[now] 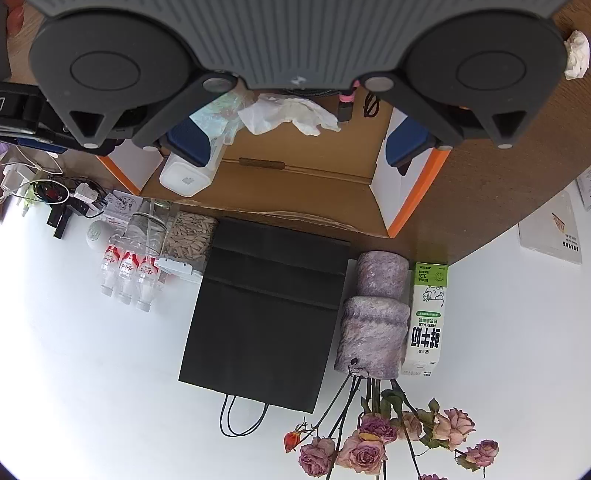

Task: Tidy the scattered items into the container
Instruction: 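Open left tool to drop the tissue while right tool lowers the case into the box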

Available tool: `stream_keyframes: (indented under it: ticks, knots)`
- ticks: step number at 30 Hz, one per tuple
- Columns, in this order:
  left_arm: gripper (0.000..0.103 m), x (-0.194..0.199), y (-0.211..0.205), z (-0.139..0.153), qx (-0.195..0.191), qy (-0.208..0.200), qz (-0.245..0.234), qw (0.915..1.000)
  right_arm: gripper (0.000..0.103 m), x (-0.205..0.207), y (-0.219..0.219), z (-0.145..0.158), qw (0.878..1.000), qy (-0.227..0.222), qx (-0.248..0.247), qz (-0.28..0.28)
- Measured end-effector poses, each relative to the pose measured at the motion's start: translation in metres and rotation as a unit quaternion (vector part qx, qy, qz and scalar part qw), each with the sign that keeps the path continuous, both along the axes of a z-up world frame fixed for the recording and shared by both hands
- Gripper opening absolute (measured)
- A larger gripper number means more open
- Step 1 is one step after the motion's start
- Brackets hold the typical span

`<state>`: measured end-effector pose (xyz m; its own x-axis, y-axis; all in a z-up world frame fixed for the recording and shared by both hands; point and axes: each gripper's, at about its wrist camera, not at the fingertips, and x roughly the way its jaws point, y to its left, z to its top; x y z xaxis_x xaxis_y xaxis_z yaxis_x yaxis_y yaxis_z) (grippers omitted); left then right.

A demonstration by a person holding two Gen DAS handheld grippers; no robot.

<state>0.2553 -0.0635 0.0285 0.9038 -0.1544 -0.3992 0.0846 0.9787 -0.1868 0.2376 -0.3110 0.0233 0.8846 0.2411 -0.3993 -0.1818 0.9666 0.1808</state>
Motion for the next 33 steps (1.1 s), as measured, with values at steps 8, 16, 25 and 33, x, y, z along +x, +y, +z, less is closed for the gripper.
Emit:
stream_keyframes:
  ticks: [8, 16, 25, 33]
  knots:
    - [0.103, -0.01, -0.009, 0.007, 0.015, -0.013, -0.005, 0.9998, 0.103, -0.01, 0.006, 0.011, 1.0, -0.014, -0.008, 0.005]
    - [0.103, -0.039, -0.002, 0.024, 0.013, -0.029, -0.006, 0.9995, 0.103, -0.037, 0.014, 0.025, 0.999, -0.033, -0.015, 0.014]
    - [0.103, -0.081, 0.014, 0.04, 0.022, -0.049, 0.002, 0.9986, 0.103, -0.08, 0.02, 0.028, 0.999, -0.031, -0.025, 0.015]
    - [0.103, -0.118, 0.036, 0.044, 0.025, -0.053, 0.01, 0.9982, 0.103, -0.121, 0.022, 0.026, 0.999, -0.023, -0.035, 0.015]
